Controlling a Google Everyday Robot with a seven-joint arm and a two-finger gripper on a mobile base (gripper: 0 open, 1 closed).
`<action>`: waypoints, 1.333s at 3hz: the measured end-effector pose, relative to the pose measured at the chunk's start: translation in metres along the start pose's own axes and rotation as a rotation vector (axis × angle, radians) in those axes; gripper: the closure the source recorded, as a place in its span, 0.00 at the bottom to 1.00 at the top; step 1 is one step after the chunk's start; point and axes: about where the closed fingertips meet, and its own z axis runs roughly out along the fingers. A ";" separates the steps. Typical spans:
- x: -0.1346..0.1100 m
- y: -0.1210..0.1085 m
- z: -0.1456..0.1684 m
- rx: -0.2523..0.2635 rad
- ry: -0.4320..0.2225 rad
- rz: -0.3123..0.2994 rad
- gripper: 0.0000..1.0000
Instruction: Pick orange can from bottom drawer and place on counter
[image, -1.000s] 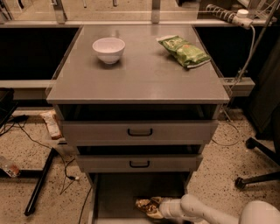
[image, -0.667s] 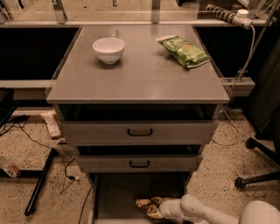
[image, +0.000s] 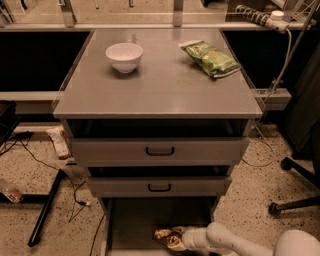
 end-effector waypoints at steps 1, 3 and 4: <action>-0.021 0.005 -0.019 -0.016 -0.034 -0.026 1.00; -0.077 -0.003 -0.111 0.089 -0.006 -0.175 1.00; -0.106 -0.011 -0.168 0.147 0.053 -0.227 1.00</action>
Offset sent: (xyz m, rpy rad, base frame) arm -0.0200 -0.0164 0.1481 -0.0206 -0.2142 0.0967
